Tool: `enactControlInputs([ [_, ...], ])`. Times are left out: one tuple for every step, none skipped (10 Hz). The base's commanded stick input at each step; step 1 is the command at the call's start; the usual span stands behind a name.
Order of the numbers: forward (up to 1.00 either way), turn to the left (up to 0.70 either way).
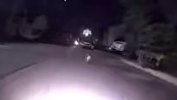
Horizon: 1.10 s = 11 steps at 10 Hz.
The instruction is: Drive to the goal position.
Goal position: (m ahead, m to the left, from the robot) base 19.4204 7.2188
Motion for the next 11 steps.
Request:
enactControlInputs([
  [0.85, 0.0],
  [0.85, 0.0],
  [0.85, 0.0],
  [0.85, 0.0],
  [0.85, 0.0],
  [0.85, 0.0],
  [0.85, 0.0],
  [0.85, 0.0],
  [0.85, 0.0],
  [0.85, 0.0],
  [0.85, 0.0],
])
